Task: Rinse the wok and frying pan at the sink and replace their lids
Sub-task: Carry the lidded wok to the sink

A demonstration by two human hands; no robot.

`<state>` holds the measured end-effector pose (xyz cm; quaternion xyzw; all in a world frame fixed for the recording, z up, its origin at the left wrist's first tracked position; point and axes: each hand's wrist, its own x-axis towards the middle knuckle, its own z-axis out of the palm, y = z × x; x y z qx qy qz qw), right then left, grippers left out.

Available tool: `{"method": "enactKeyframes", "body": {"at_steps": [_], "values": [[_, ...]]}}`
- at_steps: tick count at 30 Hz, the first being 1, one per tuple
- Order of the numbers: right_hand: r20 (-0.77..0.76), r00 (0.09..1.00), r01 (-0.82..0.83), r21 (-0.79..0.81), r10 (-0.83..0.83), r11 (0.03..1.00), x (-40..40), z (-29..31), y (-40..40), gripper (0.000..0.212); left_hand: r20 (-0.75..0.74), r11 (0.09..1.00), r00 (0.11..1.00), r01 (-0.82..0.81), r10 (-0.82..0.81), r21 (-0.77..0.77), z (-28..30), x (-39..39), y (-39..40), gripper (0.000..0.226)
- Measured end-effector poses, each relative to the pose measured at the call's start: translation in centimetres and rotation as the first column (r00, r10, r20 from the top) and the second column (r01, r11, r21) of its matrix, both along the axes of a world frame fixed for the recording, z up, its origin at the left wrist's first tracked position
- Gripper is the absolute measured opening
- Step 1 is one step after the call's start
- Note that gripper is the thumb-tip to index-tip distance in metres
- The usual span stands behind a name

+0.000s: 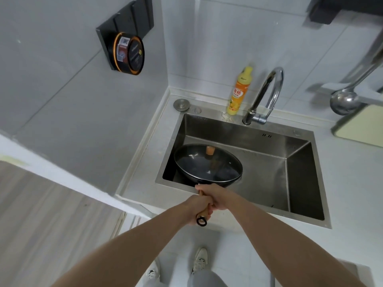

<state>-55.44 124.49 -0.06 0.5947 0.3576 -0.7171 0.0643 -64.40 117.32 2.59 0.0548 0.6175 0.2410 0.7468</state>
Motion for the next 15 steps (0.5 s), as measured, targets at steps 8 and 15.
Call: {"method": "enactKeyframes", "body": {"at_steps": [8,15], "values": [[0.030,0.999,-0.030,0.033,0.029,0.999,-0.5,-1.1,-0.3,0.020,-0.088,0.998,0.994,0.055,-0.058,-0.034,-1.4,-2.2,0.3,0.013],[0.105,0.994,0.011,0.161,-0.029,0.987,0.2,-1.0,-2.6,0.030,-0.434,0.870,0.788,0.492,-0.437,0.018,0.5,-2.7,-1.3,0.051]]}}
